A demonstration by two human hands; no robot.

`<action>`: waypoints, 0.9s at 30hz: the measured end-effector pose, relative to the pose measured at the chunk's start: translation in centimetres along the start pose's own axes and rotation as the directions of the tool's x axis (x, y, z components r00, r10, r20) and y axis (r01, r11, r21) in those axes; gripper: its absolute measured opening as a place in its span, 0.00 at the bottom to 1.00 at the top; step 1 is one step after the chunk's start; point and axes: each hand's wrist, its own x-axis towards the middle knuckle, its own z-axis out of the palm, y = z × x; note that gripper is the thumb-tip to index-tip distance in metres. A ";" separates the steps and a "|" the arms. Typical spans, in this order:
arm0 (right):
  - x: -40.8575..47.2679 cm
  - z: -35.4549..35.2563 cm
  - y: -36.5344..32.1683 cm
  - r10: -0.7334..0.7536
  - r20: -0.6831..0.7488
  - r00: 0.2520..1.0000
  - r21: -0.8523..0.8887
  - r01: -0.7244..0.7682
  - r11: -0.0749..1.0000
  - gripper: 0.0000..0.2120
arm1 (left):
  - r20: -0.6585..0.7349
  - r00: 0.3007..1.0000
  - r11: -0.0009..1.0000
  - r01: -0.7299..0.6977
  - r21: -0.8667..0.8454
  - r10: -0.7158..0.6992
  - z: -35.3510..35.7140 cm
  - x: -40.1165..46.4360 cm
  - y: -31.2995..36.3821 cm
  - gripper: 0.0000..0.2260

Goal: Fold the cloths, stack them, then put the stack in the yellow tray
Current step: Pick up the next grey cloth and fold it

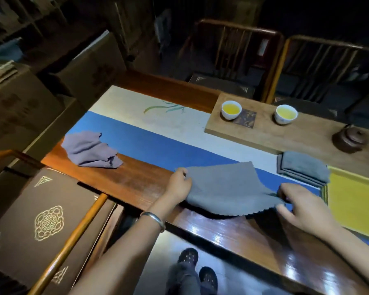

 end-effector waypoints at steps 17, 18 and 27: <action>-6.2 -0.4 3.0 0.258 -0.231 0.938 0.252 -0.198 0.947 0.07 | 0.445 0.885 0.982 -0.183 0.055 0.140 3.0 -2.2 8.3 0.26; -6.1 -0.4 3.0 0.261 -0.250 0.932 0.263 -0.194 0.945 0.07 | 0.426 0.893 0.981 -0.186 0.061 0.143 3.1 -2.3 8.4 0.22; -5.2 -1.7 2.3 0.259 -0.350 0.900 0.298 -0.155 0.942 0.05 | 0.221 0.971 0.977 0.128 -0.168 -0.090 2.8 -2.0 6.9 0.15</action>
